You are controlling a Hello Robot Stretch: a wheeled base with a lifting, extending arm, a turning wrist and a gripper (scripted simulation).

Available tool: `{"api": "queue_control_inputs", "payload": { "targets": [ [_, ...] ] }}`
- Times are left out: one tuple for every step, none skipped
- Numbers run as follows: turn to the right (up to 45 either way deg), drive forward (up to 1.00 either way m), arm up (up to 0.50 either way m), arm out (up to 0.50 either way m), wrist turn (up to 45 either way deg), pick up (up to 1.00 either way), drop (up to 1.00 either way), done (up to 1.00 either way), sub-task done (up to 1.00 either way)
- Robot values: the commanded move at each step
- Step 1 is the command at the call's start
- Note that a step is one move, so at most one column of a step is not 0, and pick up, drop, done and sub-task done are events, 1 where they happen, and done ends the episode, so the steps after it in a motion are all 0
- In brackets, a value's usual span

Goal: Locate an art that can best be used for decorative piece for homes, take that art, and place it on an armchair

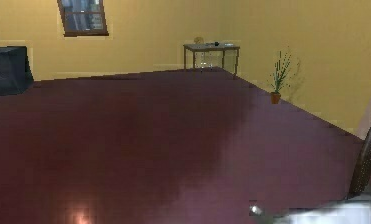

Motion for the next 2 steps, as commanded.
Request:
{"api": "queue_control_inputs", "payload": {
  "targets": [
    [0.0, 0.0, 0.0, 0.0, -18.0, 0.0, 0.0, 0.0, 0.0],
    [0.0, 0.0, 0.0, -0.18, 0.0, 0.0, 0.0, 0.0, 0.0]
  ]
}}
